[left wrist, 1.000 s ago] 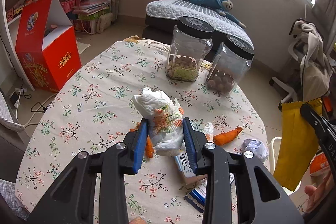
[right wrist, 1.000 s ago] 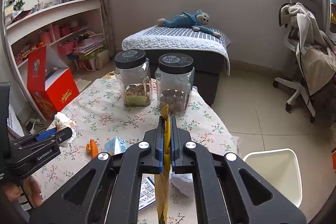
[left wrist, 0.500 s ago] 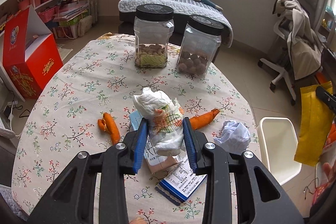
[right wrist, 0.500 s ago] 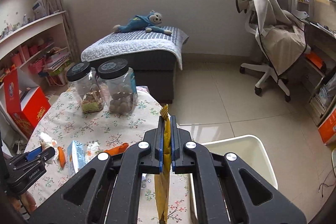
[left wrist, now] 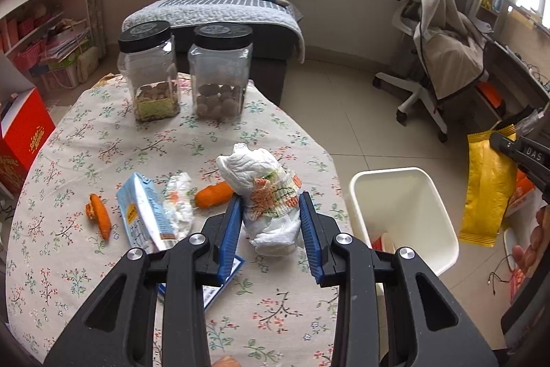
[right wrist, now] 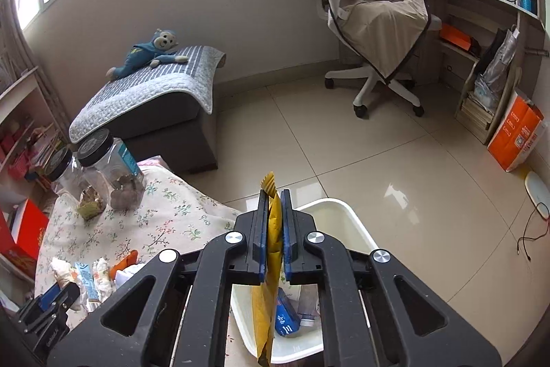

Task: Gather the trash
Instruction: 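Carry the yellow packet into the bin and open the right gripper while the left carries the bundle, then drop the white tissue bundle into the bin by opening the left gripper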

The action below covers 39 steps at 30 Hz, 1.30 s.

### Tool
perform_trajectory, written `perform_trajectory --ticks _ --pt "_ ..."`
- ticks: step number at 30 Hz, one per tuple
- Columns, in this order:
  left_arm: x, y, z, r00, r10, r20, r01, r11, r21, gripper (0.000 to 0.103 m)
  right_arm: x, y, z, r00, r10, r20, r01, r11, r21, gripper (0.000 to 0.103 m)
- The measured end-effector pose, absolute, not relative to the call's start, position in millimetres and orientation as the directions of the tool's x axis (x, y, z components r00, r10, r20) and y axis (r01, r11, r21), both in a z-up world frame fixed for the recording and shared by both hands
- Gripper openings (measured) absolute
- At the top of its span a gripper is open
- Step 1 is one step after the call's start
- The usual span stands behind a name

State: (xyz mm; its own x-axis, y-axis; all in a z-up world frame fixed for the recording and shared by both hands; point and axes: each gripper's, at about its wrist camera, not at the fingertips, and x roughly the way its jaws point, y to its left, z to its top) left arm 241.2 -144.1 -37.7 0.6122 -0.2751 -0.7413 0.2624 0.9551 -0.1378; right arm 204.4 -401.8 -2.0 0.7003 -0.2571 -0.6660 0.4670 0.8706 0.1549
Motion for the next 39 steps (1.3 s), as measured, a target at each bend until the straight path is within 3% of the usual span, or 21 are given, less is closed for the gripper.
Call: perform_trajectory --ticks 1,3,7,9,10,15,20,21,22,24,35,39 --pt "240.3 -154.4 -36.7 0.608 -0.286 -0.740 0.275 0.951 -0.142 0.034 202.1 -409.0 -3.2 0.693 -0.255 -0.674 0.480 0.861 0.167 0.019" --pt "238.5 -176.1 -35.0 0.596 -0.311 -0.740 0.304 0.941 -0.149 0.034 195.4 -424.3 -4.3 0.682 -0.265 -0.681 0.518 0.833 0.194 0.045" --pt "234.1 -221.1 -32.3 0.577 -0.347 -0.739 0.367 0.919 -0.145 0.034 177.7 -453.1 1.7 0.692 -0.289 -0.661 0.575 0.775 0.262 0.061" --pt "231.9 -243.1 -33.1 0.561 -0.365 -0.743 0.392 0.908 -0.149 0.034 164.8 -467.2 5.4 0.698 -0.318 -0.641 0.613 0.728 0.307 0.088" --pt "230.9 -253.3 -33.6 0.551 -0.375 -0.746 0.404 0.901 -0.155 0.035 158.3 -473.8 7.6 0.704 -0.329 -0.629 0.628 0.702 0.335 0.091" --pt "225.1 -300.6 -38.5 0.508 -0.408 -0.758 0.452 0.876 -0.169 0.036 134.4 -503.8 11.5 0.695 -0.382 -0.609 0.684 0.612 0.396 0.096" --pt "223.9 -335.6 -43.4 0.467 -0.446 -0.764 0.484 0.852 -0.201 0.036 118.0 -522.0 10.8 0.650 -0.450 -0.612 0.738 0.569 0.364 0.096" --pt "224.4 -341.8 -44.7 0.456 -0.454 -0.766 0.492 0.846 -0.208 0.043 117.2 -522.3 11.0 0.636 -0.469 -0.613 0.749 0.567 0.343 0.096" --pt "224.5 -346.8 -46.0 0.446 -0.459 -0.768 0.498 0.841 -0.213 0.061 115.6 -523.6 11.2 0.626 -0.481 -0.614 0.757 0.565 0.329 0.096" --pt "223.5 -350.5 -46.1 0.453 -0.458 -0.765 0.494 0.843 -0.212 0.078 114.2 -524.2 11.3 0.619 -0.491 -0.613 0.762 0.564 0.318 0.096" --pt "227.2 -293.6 -36.1 0.561 -0.330 -0.759 0.420 0.904 -0.083 0.088 145.5 -478.5 13.3 0.649 -0.428 -0.629 0.679 0.698 0.226 0.096" --pt "228.6 -263.0 -33.1 0.611 -0.259 -0.748 0.383 0.924 -0.007 0.090 167.4 -446.3 8.9 0.660 -0.345 -0.667 0.593 0.784 0.182 0.096"
